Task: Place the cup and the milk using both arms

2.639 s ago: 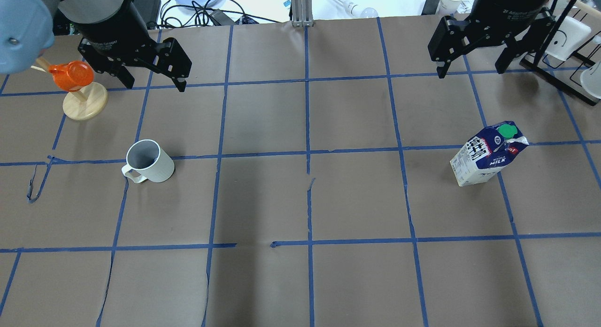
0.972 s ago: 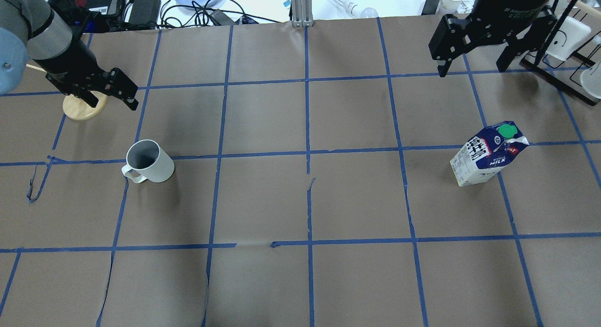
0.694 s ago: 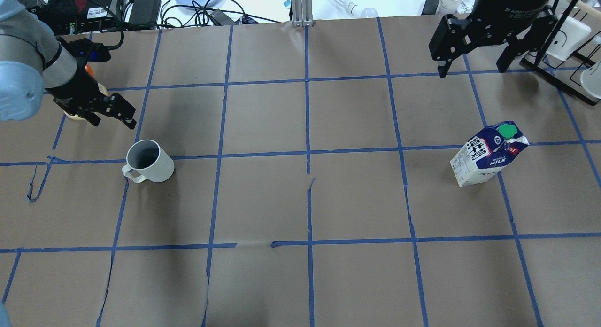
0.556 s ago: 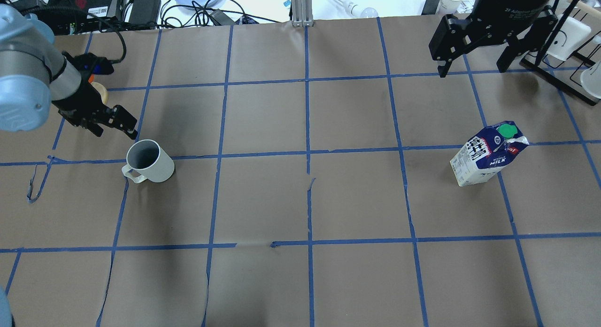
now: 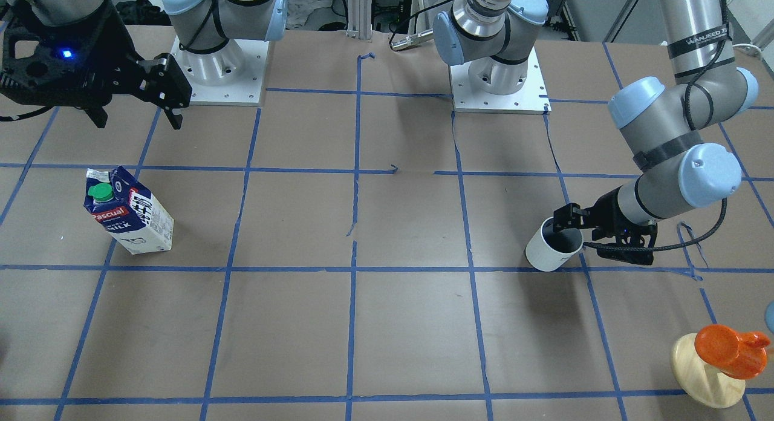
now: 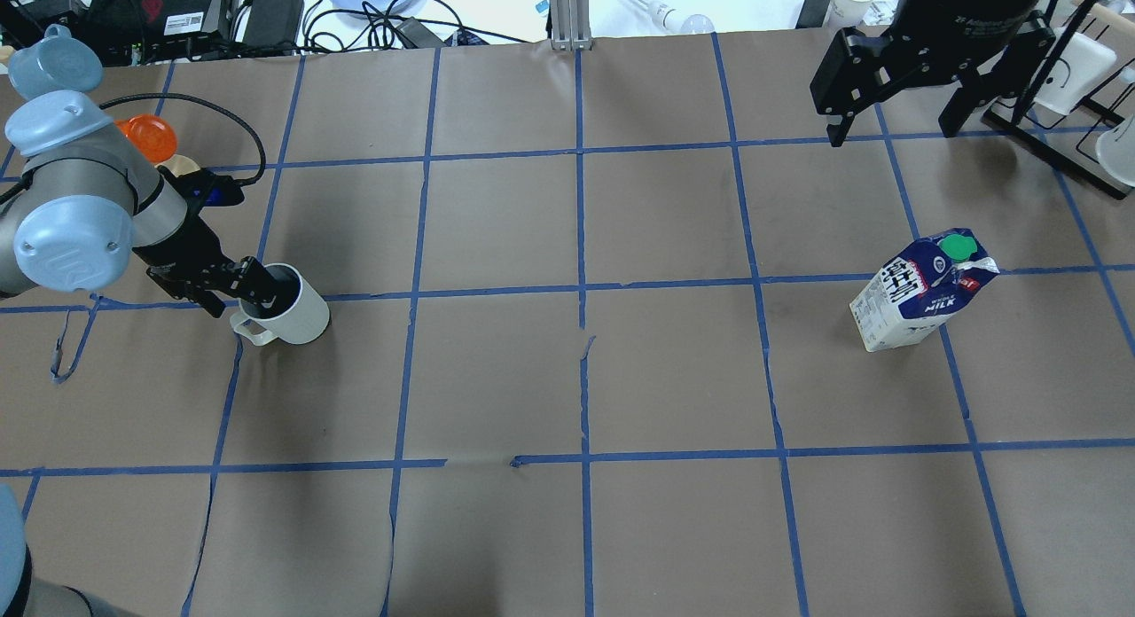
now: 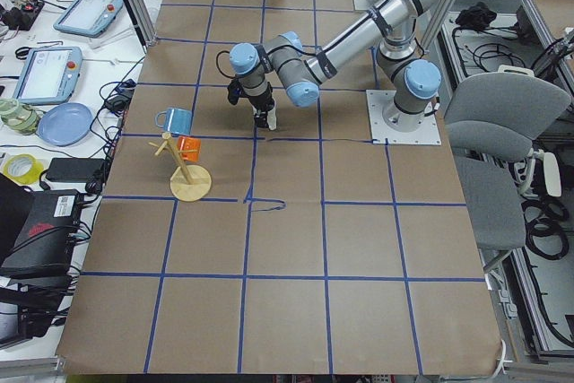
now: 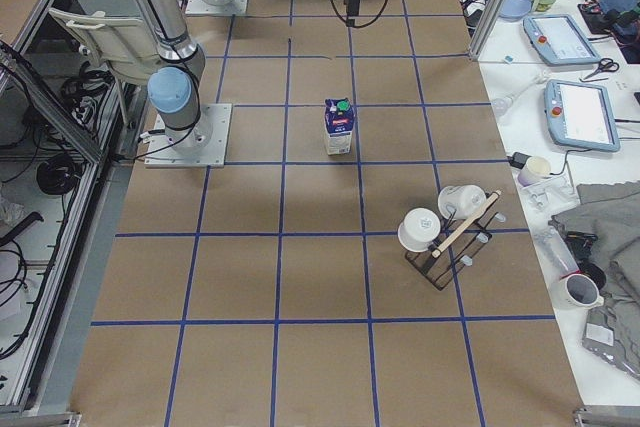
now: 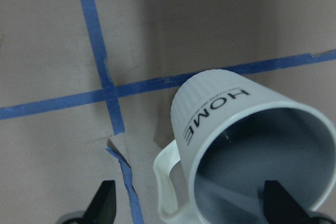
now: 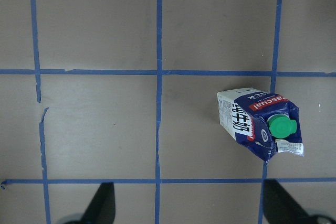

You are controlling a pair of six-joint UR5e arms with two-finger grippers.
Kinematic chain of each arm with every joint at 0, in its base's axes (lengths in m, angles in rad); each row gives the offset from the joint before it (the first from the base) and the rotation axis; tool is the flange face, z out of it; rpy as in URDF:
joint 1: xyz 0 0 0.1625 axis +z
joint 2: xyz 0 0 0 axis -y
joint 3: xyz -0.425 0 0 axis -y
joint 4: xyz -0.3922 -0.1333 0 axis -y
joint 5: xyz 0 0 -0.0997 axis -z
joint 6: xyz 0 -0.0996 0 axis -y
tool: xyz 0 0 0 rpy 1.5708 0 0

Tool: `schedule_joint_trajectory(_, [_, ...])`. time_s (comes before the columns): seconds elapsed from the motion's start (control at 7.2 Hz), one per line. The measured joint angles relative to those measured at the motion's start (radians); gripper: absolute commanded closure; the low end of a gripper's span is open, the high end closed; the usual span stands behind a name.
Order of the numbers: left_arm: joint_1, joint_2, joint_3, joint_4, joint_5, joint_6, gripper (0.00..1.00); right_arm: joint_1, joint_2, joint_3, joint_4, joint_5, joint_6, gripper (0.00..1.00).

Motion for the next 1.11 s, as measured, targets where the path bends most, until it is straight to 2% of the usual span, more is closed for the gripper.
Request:
schedule_joint_trajectory(0.69, [-0.056, 0.011, 0.022, 0.062, -0.018, -0.157, 1.0, 0.0, -0.001, 0.0, 0.001, 0.0, -0.002, 0.0])
schedule_joint_trajectory(1.11, [-0.254, 0.064, 0.039, 0.054, -0.07, -0.438, 1.0, -0.001, -0.001, 0.002, 0.001, 0.0, -0.001, 0.0])
